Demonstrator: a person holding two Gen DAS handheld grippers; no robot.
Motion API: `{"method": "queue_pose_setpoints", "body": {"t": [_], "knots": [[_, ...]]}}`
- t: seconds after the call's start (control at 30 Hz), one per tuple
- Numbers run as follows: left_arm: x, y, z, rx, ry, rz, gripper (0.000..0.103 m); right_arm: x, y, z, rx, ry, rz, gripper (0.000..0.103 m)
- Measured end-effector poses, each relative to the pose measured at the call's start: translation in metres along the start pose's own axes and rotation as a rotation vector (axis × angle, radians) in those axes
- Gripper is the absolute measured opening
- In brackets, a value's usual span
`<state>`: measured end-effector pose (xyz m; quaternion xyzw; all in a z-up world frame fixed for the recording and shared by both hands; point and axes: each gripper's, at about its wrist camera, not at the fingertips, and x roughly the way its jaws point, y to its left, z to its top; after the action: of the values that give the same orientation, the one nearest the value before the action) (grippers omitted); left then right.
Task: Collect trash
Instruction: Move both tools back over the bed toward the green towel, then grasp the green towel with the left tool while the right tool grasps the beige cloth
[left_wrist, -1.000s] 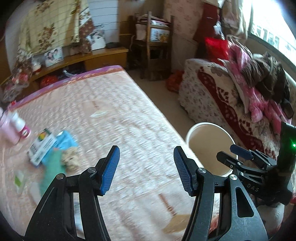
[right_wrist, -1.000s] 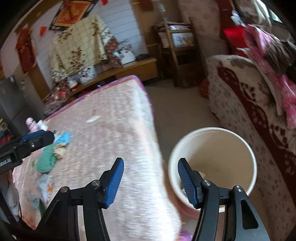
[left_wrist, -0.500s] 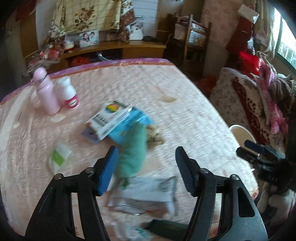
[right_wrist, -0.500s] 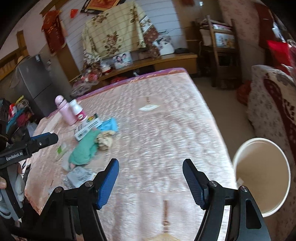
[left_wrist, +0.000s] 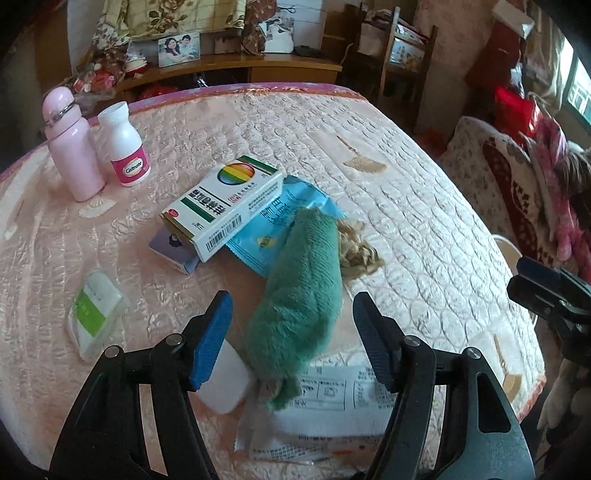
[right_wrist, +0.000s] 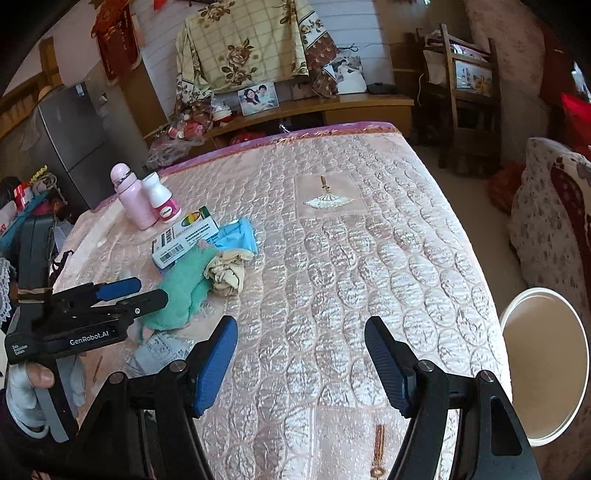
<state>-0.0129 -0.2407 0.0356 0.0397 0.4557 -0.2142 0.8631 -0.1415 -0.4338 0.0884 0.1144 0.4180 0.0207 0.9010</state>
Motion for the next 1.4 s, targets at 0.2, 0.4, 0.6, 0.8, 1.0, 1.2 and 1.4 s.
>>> {"method": "queue_pose_setpoints", "body": {"t": [0.2,0.4,0.6,0.8,1.0,1.2,1.4], "knots": [[-0.003,0.004,0.007,-0.021,-0.024,-0.002,0.067,0.006,0.002,0.007,0.007,-0.024,-0.004,0.069],[0.01,-0.001,0.007,0.011,0.011,-0.024,0.067,0.024,0.01,0.011,0.004,0.004,0.009,0.069],[0.037,-0.007,0.006,0.048,0.084,0.007,0.066,0.036,0.014,0.013,-0.006,0.022,0.016,0.07],[0.037,0.003,0.011,-0.022,0.086,-0.022,0.04,0.053,0.015,0.019,-0.01,0.049,0.034,0.07],[-0.003,0.029,0.024,-0.075,0.008,-0.034,0.04,0.086,0.032,0.027,-0.022,0.109,0.12,0.07],[-0.019,0.043,0.024,-0.083,-0.028,0.005,0.04,0.131,0.066,0.04,-0.058,0.158,0.179,0.049],[-0.026,0.035,0.017,-0.08,-0.046,0.001,0.04,0.14,0.068,0.036,-0.059,0.154,0.182,0.027]]}}
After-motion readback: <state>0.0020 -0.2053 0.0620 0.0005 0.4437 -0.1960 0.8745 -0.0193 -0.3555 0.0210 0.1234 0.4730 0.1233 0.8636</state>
